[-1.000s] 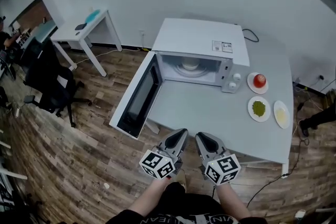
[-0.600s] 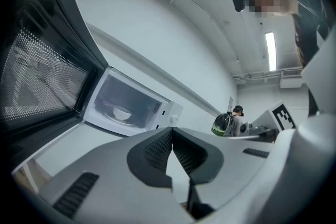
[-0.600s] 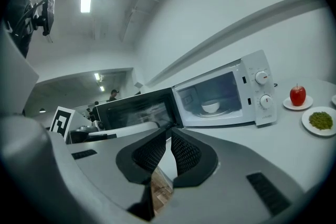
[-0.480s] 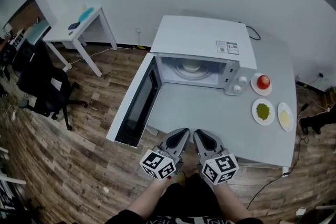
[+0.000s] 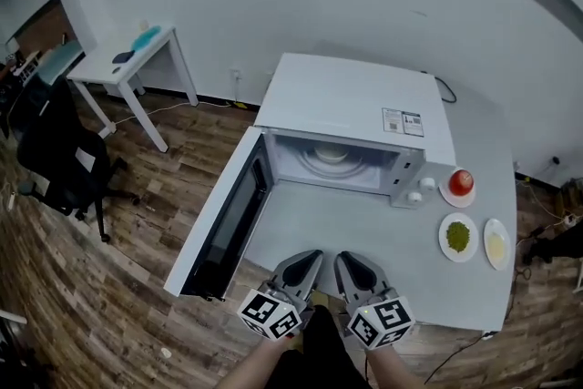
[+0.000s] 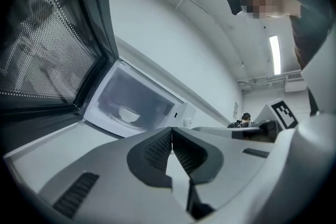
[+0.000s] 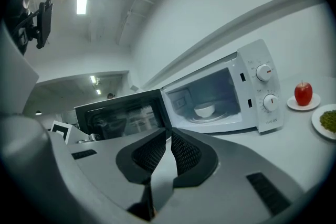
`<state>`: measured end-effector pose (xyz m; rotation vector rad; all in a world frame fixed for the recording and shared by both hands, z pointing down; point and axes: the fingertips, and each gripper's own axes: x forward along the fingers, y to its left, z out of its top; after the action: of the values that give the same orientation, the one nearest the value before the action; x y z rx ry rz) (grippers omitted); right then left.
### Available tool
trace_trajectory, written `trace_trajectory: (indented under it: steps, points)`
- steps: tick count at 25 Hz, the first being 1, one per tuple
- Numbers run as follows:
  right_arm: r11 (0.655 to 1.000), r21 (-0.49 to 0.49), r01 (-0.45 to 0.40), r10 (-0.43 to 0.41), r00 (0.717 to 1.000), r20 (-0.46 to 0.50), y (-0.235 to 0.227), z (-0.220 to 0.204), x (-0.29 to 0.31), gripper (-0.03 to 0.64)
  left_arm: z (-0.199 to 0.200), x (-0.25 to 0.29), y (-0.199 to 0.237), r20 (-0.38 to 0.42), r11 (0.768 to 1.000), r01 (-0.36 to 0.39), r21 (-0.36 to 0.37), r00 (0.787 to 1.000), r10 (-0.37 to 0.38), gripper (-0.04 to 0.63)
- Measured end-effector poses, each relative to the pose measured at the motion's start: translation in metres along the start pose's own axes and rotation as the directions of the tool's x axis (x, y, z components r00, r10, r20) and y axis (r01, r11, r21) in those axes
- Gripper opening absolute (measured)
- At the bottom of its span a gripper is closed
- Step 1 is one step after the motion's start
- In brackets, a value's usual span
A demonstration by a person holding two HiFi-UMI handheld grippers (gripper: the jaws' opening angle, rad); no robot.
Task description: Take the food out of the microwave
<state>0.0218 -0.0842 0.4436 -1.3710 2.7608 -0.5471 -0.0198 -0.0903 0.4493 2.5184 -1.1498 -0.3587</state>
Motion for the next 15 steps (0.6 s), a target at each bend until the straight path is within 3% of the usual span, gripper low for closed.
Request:
trace_trajectory:
  steps: [15]
  points:
    - [0.999, 0.037, 0.021, -0.021, 1.0, 0.004, -0.049, 0.016, 0.067, 0.049, 0.016, 0.053, 0.041, 0.025, 0.999, -0.02, 0.043, 1.0, 0.019, 0.009]
